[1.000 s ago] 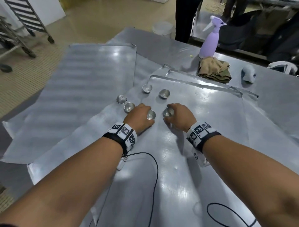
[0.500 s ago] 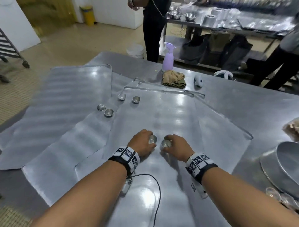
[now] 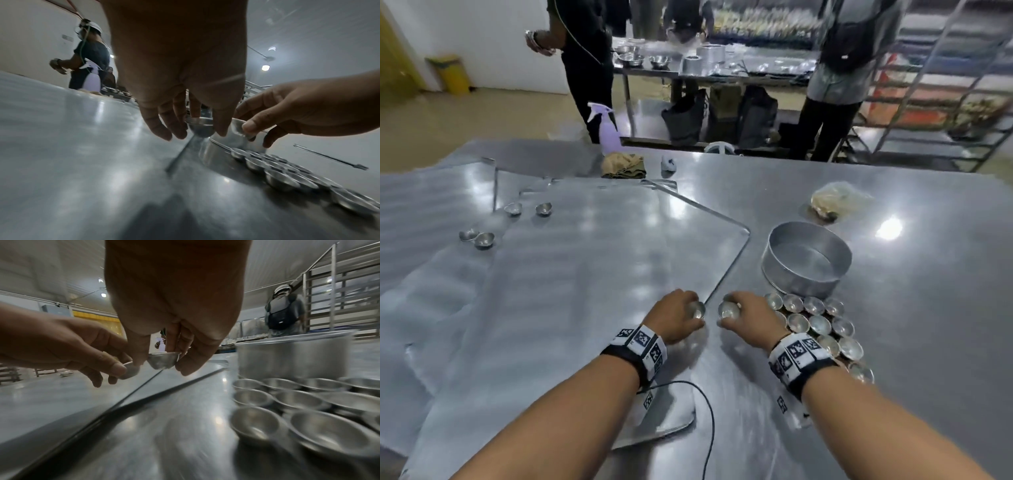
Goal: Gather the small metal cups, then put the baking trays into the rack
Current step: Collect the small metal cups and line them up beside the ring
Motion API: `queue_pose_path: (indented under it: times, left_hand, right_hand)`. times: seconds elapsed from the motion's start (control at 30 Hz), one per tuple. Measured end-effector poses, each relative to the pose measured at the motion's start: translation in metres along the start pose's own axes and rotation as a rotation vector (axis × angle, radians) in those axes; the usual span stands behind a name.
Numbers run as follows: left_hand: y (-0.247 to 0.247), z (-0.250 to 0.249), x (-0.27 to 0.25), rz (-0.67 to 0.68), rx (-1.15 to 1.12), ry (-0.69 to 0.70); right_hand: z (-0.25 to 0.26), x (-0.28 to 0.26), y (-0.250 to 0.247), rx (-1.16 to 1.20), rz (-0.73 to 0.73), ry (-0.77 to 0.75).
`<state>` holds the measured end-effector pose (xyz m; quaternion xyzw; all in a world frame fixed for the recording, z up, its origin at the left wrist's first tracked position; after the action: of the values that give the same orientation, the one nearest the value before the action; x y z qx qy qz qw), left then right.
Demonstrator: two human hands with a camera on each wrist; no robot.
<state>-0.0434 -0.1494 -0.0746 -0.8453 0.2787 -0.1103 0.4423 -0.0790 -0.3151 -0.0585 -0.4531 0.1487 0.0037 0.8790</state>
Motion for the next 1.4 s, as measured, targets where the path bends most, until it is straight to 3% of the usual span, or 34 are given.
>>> queue_pose_path:
  times: [0.2, 0.43, 0.8, 1.2, 1.4]
  left_hand:
    - [0.073, -0.077, 0.002, 0.029, -0.006, 0.098]
    - [0.118, -0.109, -0.016, 0.091, 0.008, 0.088]
    - [0.157, -0.104, -0.041, 0.193, -0.009, 0.028]
    - [0.149, -0.104, -0.032, 0.072, -0.042, 0.034]
    - [0.161, -0.103, -0.011, 0.101, -0.017, 0.113]
  right_hand:
    - [-0.094, -0.057, -0.023, 0.037, -0.028, 0.077]
    - [-0.144, -0.102, -0.013, 0.027, -0.013, 0.104]
    - [-0.167, -0.121, 0.015, 0.005, 0.004, 0.176]
    - [-0.166, -0.110, 0.009, 0.028, -0.135, 0.198]
    - [-0.173, -0.106, 0.004, 0.015, -0.169, 0.233]
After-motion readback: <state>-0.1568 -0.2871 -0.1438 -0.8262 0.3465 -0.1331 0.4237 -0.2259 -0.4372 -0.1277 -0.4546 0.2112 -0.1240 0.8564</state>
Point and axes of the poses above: each hand's wrist, its own x-axis towards the middle knuckle, its own y-axis out of the palm, z = x × y, the point moved 8 cm from there along x, towards the middle knuckle, and after that the axes turned 10 degrees about y, right-handed, at the moved point
